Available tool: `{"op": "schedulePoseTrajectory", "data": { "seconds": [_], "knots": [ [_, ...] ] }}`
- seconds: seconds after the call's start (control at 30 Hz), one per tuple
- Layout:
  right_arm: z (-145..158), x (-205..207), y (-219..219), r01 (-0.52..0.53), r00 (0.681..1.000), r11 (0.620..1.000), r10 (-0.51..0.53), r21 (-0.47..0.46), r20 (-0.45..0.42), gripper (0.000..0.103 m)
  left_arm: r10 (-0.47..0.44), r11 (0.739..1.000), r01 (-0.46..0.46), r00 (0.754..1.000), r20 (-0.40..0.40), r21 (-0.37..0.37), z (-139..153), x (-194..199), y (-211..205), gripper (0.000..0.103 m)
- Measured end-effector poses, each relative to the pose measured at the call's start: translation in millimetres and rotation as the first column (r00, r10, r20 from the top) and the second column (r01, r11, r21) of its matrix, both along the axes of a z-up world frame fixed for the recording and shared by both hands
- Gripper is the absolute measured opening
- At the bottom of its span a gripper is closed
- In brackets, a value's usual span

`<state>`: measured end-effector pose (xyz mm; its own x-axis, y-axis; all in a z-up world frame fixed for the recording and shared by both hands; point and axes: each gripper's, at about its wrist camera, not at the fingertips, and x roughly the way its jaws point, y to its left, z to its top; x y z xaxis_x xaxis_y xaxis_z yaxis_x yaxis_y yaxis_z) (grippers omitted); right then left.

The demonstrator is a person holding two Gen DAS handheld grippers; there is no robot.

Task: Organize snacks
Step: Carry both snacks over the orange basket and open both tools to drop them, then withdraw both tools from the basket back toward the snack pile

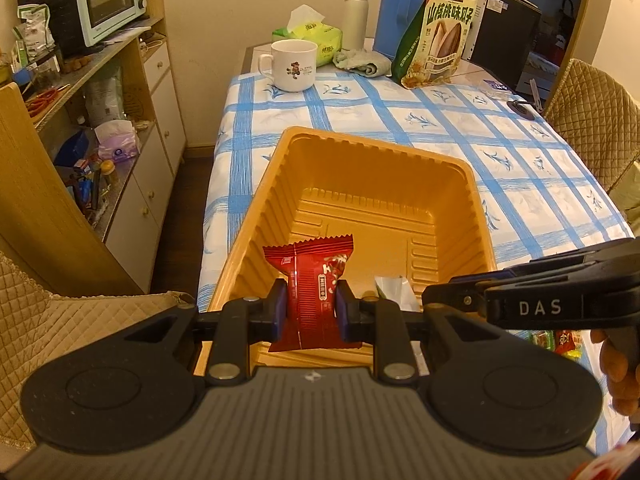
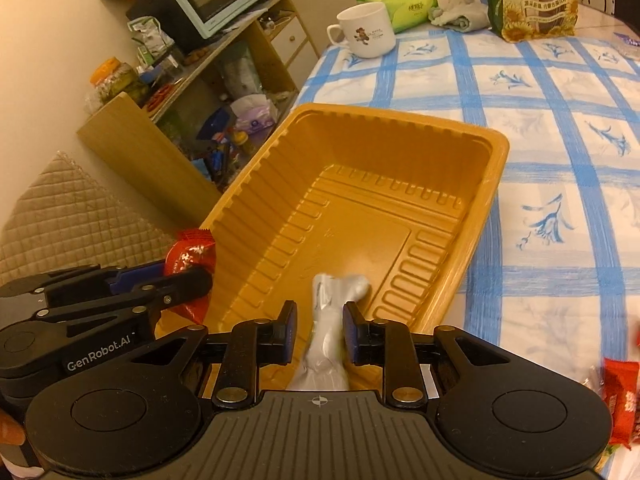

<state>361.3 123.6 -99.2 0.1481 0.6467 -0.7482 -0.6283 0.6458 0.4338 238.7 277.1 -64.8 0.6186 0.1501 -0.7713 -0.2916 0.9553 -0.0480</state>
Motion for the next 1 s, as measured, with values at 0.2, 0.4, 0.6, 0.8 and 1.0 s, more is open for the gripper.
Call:
{"op": "schedulePoseTrajectory", "data": {
  "seconds": [0.2,0.4,0.6,0.8,1.0],
  "knots": [
    [1,1,0,0.005,1.0,1.0,-0.005,-0.01,0.013,0.026,-0.022,1.0,0.022,1.0,0.0,-0.005,-2,7,0,0.023],
    [5,-2,-1,0.0,1.0,1.0,0.0,-0.006,0.03,0.027,-0.021,1.0,0.021,1.0,0.004,-0.008,-2,8,0,0.029],
    [13,-10,-9,-0.014,0.997,1.0,0.012,0.024,0.073,0.055,-0.014,1.0,0.014,1.0,0.004,-0.014,-1,0,0,0.033],
    [24,-18,-22,-0.02,0.994,0.999,0.015,0.041,0.112,0.062,-0.003,1.0,0.003,1.0,0.013,-0.019,7,-17,-8,0.036],
    [36,-28,-42,-0.033,0.987,0.998,0.023,0.06,0.157,0.068,0.016,1.0,-0.015,0.999,0.036,-0.019,21,-37,-26,0.043]
  ]
}}
